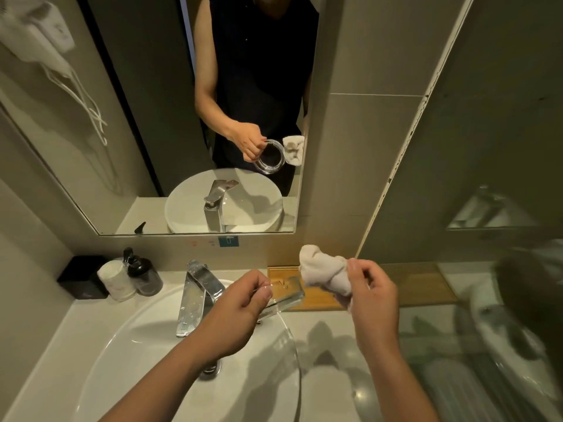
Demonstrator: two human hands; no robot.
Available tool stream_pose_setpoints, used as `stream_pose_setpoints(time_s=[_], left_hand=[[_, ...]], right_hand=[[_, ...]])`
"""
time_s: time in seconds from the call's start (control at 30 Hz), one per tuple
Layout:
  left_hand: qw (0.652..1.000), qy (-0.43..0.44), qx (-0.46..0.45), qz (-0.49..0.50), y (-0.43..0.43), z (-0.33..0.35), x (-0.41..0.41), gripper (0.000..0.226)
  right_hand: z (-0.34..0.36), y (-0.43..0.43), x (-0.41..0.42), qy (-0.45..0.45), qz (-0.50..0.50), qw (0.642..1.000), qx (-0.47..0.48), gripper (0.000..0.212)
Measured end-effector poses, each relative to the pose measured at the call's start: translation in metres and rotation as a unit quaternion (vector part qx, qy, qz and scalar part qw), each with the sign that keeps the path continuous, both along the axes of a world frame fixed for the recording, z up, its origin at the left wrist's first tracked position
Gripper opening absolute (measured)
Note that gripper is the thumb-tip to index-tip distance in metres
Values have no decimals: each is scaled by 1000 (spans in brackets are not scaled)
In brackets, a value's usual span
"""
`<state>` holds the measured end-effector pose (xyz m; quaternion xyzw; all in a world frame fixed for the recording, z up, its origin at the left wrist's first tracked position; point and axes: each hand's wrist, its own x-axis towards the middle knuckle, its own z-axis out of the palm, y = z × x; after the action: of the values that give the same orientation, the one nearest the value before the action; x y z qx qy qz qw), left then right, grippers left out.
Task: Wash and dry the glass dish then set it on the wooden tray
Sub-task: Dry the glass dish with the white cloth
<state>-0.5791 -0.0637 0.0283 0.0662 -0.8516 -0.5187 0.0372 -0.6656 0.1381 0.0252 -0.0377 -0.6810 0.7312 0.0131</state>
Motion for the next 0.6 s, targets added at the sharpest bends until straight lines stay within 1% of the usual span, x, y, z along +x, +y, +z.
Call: stream_pose_setpoints(time_s=[0.03,0.07,0.13,0.2,0.23,0.3,0.33,0.37,0.43,0.53,0.6], left_hand=[[999,-1,20,26,2,-1,-1,22],[998,3,40,49,5,-2,-3,24],[993,10,73,87,12,-4,-6,24],[988,12,106,110,21,-2,-5,25],[987,13,115,114,26,-1,-4,23],[985,14,130,116,36,0,-2,21],[983,13,135,121,39,0,-2,20],[982,13,138,127,42,1,-1,18],[980,24,142,138,44,2,-2,19],[975,51,149,156,45,9,-1,31],[972,65,148,168,47,14,-1,40]], right_hand=[[0,-2,8,-6,19,999,-25,15],[0,-6,19,1,52,998,-25,17],[-4,-15,37,32,142,989,33,33],[-5,-25,47,41,187,979,77,36],[-5,-27,49,47,189,977,91,45],[-4,-31,49,78,163,975,131,74],[-3,-32,49,94,153,972,148,82],[0,-33,48,107,146,970,161,84],[4,-36,48,122,127,971,164,77],[5,-40,49,135,94,982,93,58],[4,-42,49,106,84,990,28,52]])
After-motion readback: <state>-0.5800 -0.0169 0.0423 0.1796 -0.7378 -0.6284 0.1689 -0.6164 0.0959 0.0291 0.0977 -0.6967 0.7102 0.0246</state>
